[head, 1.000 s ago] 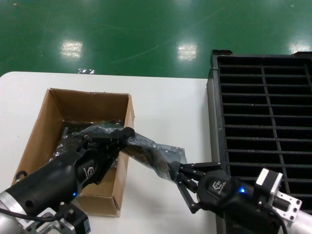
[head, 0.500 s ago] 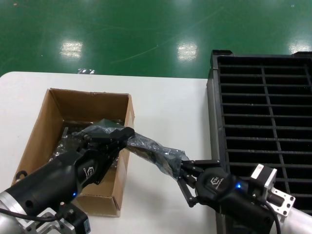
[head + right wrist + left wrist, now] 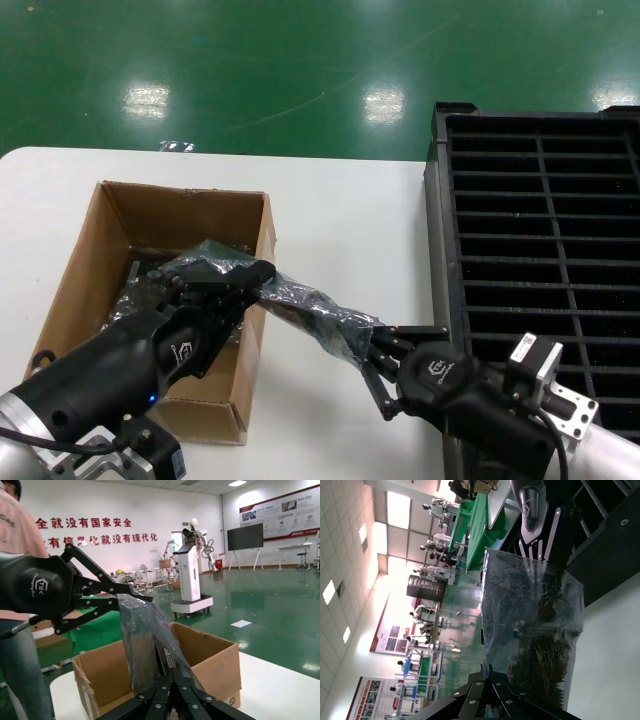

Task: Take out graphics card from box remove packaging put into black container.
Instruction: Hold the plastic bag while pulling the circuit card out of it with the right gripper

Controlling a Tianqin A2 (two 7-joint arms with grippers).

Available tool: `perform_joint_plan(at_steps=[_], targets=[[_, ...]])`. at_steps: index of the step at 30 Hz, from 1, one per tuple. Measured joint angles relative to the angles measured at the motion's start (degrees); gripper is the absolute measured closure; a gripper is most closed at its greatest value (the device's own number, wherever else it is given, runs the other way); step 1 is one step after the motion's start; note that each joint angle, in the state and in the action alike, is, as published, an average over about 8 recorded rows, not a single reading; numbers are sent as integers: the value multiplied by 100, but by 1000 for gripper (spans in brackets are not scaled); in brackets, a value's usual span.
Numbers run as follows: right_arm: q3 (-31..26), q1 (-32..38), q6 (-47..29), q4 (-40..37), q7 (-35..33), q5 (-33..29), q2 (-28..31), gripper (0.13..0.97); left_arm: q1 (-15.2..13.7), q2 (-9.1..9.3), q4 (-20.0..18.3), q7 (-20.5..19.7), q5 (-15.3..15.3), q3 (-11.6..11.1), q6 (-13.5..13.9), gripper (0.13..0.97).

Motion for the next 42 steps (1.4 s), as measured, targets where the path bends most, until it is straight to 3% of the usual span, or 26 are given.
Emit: perform_joint_plan(at_steps=[8,25,38,42], targets=[[-25,-53,-45,47,43,28,-3,929,0,0,0,0,0,0,0,958],[-113,-54,22,12,197,12,-119,698,0,0,0,0,0,0,0,958],[-205,346,22,-564,206,16,-480,743,0,0,0,0,0,0,0,958],[-196,396,40,-653,179,22,-555,797,0,0,0,0,0,0,0,958]])
